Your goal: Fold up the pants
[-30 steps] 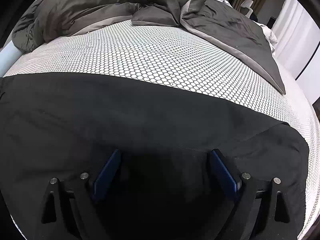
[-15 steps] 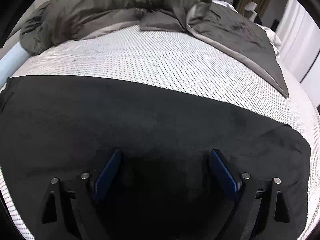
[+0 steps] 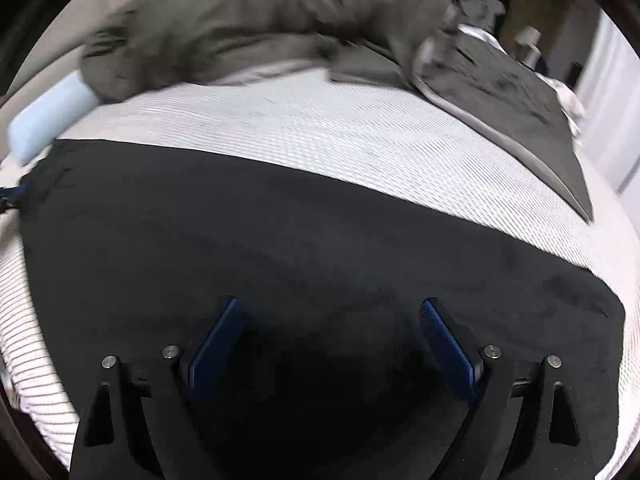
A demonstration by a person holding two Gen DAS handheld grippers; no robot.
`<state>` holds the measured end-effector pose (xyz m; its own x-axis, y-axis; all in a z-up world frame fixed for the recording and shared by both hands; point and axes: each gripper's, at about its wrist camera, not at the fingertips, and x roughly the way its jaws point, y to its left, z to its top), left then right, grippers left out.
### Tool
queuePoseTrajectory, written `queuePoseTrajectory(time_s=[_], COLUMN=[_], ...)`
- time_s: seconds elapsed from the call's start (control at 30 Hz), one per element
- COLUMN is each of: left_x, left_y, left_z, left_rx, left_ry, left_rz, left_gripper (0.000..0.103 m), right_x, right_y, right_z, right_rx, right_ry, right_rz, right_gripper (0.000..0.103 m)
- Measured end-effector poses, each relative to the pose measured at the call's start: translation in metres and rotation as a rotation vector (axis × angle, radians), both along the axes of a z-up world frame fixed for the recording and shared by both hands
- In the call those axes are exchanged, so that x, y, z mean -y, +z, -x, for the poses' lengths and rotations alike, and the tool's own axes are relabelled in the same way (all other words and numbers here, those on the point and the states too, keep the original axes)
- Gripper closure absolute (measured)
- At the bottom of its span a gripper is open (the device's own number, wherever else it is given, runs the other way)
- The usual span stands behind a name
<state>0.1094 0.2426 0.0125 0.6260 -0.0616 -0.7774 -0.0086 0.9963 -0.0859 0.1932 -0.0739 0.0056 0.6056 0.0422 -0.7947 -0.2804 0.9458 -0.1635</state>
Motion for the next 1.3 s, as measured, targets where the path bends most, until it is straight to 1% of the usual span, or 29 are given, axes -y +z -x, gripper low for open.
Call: queuePoseTrajectory(time_s=[0.03,0.07,0.1,0.2,0.23,0.3,0.33,0.37,0.4,0.43,0.47,0.53,0.6,0.63,0.67,0.73,0.8,0.83,0.9,0.97,1.03,1.07,1.1,1.13,1.17,1.2,1.23,1.27,1.3], left_x=[0.008,0.013,0.014,0.002,-0.009,-0.023,-0.026,-0.026,-0.018,-0.015,-0.006,0.030,0.070,0.098,0.119,0.163,0.204,0.225,0.256,0.286,0.300,0.300,0.300,0.299,0.294,0.292,0.295,0.295,0.296], left_y=[-0.009,-0.016,-0.018,-0.015,-0.015,-0.013,-0.009,-0.005,0.004,0.012,0.018,0.033,0.043,0.048,0.049,0.043,0.028,0.022,0.009,-0.009,-0.024,-0.028,-0.030,-0.031,-0.032,-0.031,-0.028,-0.026,-0.022], left_z=[-0.006,-0.007,-0.006,0.013,0.015,0.014,0.017,0.021,0.026,0.028,0.029,0.028,0.021,0.020,0.015,0.002,-0.017,-0.016,-0.021,-0.018,-0.017,-0.017,-0.016,-0.020,-0.026,-0.029,-0.025,-0.025,-0.024], left_rx=[-0.023,-0.040,-0.044,-0.030,-0.029,-0.039,-0.037,-0.027,-0.001,0.020,0.046,0.094,0.121,0.134,0.142,0.149,0.108,0.093,0.066,0.027,-0.021,-0.025,-0.026,-0.036,-0.041,-0.043,-0.042,-0.038,-0.027], left_ry=[-0.024,-0.019,-0.012,0.028,0.063,0.135,0.166,0.176,0.175,0.166,0.155,0.108,0.035,-0.012,-0.049,-0.099,-0.150,-0.175,-0.244,-0.292,-0.327,-0.333,-0.330,-0.318,-0.307,-0.298,-0.287,-0.279,-0.278], left_rz=[-0.025,-0.064,-0.073,-0.021,-0.026,-0.082,-0.081,-0.062,-0.032,-0.030,-0.039,-0.045,-0.016,-0.001,0.003,0.016,0.075,0.095,0.093,0.012,-0.065,-0.069,-0.060,-0.050,-0.046,-0.047,-0.046,-0.038,-0.015], left_gripper=[0.050,0.050,0.049,0.041,0.041,0.041,0.042,0.042,0.042,0.042,0.041,0.041,0.037,0.027,0.021,0.021,0.021,0.021,0.021,0.021,0.021,0.017,0.015,0.012,0.012,0.012,0.012,0.012,0.013], right_x=[-0.006,-0.013,-0.017,-0.014,-0.009,0.011,0.023,0.036,0.050,0.061,0.071,0.078,0.068,0.062,0.055,0.043,0.041,0.045,0.063,0.089,0.131,0.148,0.174,0.197,0.217,0.234,0.241,0.241,0.236], right_y=[0.001,0.000,-0.003,-0.017,-0.020,-0.025,-0.025,-0.023,-0.020,-0.018,-0.013,-0.004,0.001,0.001,-0.001,-0.011,-0.018,-0.018,-0.017,-0.017,-0.016,-0.015,-0.012,-0.010,-0.009,-0.007,-0.006,-0.004,-0.002], right_z=[0.002,0.006,0.010,0.022,0.025,0.035,0.040,0.045,0.051,0.057,0.066,0.078,0.089,0.091,0.095,0.098,0.100,0.099,0.100,0.104,0.107,0.109,0.112,0.116,0.118,0.123,0.125,0.127,0.128], right_rx=[0.004,0.004,-0.001,-0.029,-0.036,-0.042,-0.041,-0.040,-0.035,-0.020,0.010,0.032,0.050,0.051,0.046,0.041,0.047,0.042,0.040,0.039,0.042,0.046,0.057,0.065,0.072,0.079,0.079,0.081,0.090], right_ry=[0.016,0.043,0.061,0.058,0.051,0.027,0.011,-0.007,-0.032,-0.060,-0.082,-0.075,-0.005,0.024,0.055,0.106,0.118,0.111,0.071,0.012,-0.087,-0.130,-0.202,-0.262,-0.314,-0.349,-0.355,-0.351,-0.342], right_rz=[-0.004,-0.006,0.002,0.075,0.089,0.100,0.092,0.080,0.076,0.093,0.098,0.040,0.012,0.017,0.028,0.078,0.100,0.094,0.087,0.091,0.083,0.071,0.045,0.000,-0.047,-0.093,-0.118,-0.115,-0.076], right_gripper=[0.012,0.012,0.012,0.012,0.012,0.012,0.012,0.012,0.012,0.012,0.012,0.012,0.012,0.012,0.012,0.012,0.012,0.012,0.012,0.012,0.012,0.012,0.013,0.014,0.015,0.024,0.027,0.027,0.026])
